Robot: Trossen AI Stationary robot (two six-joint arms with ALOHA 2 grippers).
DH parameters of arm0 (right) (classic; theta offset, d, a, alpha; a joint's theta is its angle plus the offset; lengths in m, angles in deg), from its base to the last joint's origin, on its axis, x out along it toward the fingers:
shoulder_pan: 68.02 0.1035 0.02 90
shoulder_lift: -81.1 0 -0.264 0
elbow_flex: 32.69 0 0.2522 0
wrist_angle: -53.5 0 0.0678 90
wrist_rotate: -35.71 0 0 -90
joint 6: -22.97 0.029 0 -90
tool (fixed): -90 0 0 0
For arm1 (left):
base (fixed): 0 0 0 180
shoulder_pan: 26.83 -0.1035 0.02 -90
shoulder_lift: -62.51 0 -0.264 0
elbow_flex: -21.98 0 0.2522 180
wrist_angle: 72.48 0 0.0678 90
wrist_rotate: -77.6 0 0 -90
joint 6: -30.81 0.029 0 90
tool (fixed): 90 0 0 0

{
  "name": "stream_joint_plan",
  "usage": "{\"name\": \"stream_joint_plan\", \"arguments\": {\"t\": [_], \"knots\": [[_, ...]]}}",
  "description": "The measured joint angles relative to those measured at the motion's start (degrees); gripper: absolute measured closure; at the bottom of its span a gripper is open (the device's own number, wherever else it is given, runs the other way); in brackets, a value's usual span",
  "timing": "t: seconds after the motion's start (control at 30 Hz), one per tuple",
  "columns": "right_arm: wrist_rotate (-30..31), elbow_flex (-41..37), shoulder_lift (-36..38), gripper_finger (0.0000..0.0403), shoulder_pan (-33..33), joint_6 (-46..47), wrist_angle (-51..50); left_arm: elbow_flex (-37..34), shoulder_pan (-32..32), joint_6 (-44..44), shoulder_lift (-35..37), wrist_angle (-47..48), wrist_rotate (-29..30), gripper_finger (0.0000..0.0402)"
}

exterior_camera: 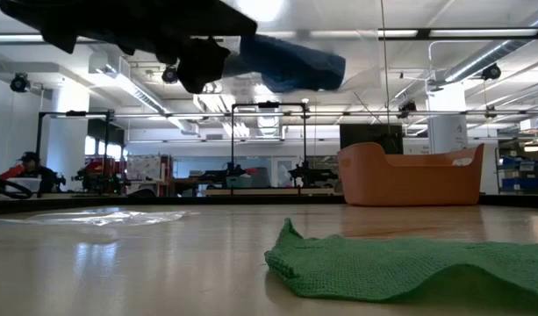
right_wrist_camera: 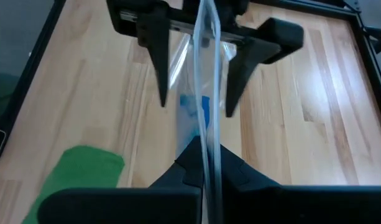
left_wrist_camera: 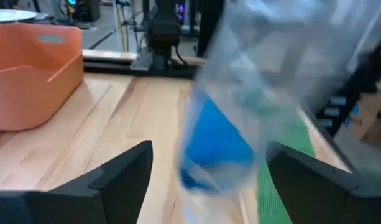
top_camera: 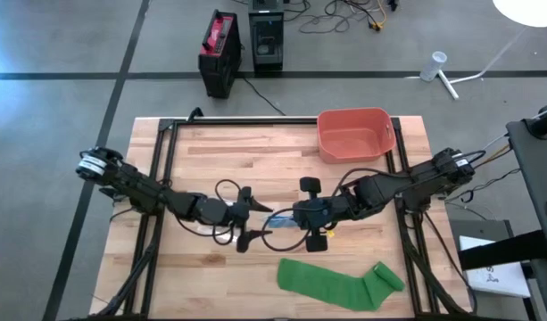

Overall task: Roll bandage
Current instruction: Put the rolled blue bandage into the transparent zip bag

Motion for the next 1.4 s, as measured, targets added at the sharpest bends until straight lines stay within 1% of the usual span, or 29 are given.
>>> {"name": "stream_joint_plan", "arguments": {"t": [0.13,0.3,0.4,0.63,0.73,0.9,1.0,1.07,1.23,1.27,1.33,1.37,1.4], "knots": [[0.08,0.0,-0.02,0.0403,0.0,0.02,0.0,1.26,-0.29,-2.13,-1.46,-0.04,-1.98,0.0109],[0.22,0.0,-0.02,0.0403,0.0,0.02,0.7,2.69,-0.77,-4.32,-4.54,0.84,-2.18,0.0126],[0.22,0.0,-0.02,0.0403,0.02,0.02,0.79,2.69,-1.3,-4.7,-5.15,1.45,-2.09,0.0141],[0.22,0.0,-0.02,0.0403,0.0,0.02,0.56,2.69,-1.71,-5.3,-3.93,0.54,-2.49,0.0187],[0.22,0.0,-0.02,0.0403,0.0,0.04,0.24,2.74,-1.71,-5.52,-3.56,0.01,-4.86,0.0201],[0.22,0.0,-0.02,0.0403,0.0,0.22,0.32,2.72,-2.04,-7.73,-3.47,-0.21,-4.61,0.0222],[0.22,-0.01,-0.04,0.0403,0.0,0.6,0.29,2.72,-2.14,-7.69,-3.46,0.93,-4.57,0.025],[0.22,-0.02,-0.07,0.0403,0.0,0.58,0.36,2.74,-2.12,-7.43,-3.39,1.45,-4.57,0.0279],[0.24,-0.07,-0.09,0.0403,-0.01,0.54,0.37,2.74,-2.18,-5.61,-3.37,1.51,-4.58,0.037],[0.23,-0.07,-0.09,0.0403,0.0,0.52,0.36,2.74,-2.19,-5.12,-3.37,1.5,-4.58,0.0378],[0.37,-0.07,-0.09,0.0403,-0.02,0.5,0.38,2.74,-2.17,-4.49,-3.04,1.79,-4.59,0.0378],[1.03,-0.07,-0.09,0.0403,-0.02,0.5,0.45,2.74,-2.17,-4.21,-2.8,2.05,-4.59,0.0375],[2.3,-0.07,-0.06,0.0403,-0.02,0.49,0.51,2.74,-2.17,-3.96,-2.57,2.24,-4.59,0.0362]]}}
